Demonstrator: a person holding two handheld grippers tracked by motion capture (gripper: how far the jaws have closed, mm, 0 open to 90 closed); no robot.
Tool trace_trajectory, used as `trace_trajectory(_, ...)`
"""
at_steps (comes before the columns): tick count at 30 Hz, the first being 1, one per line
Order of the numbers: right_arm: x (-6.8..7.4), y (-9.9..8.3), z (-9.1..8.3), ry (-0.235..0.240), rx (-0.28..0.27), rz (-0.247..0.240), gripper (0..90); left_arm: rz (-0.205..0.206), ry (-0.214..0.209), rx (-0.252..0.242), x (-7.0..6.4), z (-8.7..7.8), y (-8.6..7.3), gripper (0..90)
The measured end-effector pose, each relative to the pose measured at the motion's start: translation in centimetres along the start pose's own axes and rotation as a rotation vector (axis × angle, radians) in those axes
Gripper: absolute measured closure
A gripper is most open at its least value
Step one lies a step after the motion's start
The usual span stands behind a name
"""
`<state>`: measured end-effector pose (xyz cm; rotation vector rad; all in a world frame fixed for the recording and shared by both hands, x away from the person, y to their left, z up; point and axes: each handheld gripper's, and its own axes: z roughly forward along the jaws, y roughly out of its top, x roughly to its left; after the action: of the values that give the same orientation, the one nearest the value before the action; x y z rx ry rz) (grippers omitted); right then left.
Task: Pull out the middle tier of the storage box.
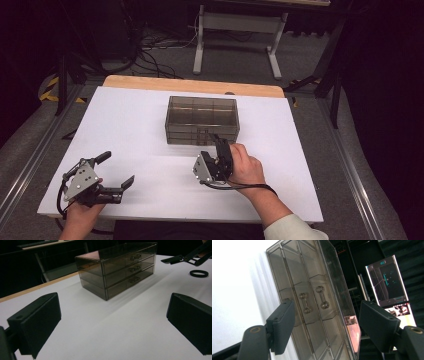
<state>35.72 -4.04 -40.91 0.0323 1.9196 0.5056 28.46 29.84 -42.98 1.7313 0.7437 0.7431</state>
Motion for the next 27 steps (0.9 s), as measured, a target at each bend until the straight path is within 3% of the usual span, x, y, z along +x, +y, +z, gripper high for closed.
trace_trajectory(13, 1.0, 0.0, 1.1, -0.045, 0.051, -0.091, 35.4, 0.000, 0.000, 0.000, 0.0, 0.0, 0.0, 0.3)
trace_trajectory(20, 1.9, 0.0, 1.8, -0.067, 0.084, -0.163, 39.4, 0.002, -0.001, 0.002, 0.0, 0.0, 0.0, 0.3)
trace_trajectory(27, 2.7, -0.1, 2.4, -0.093, 0.111, -0.199, 44.3, 0.004, -0.001, 0.003, 0.1, 0.0, 0.0, 0.3)
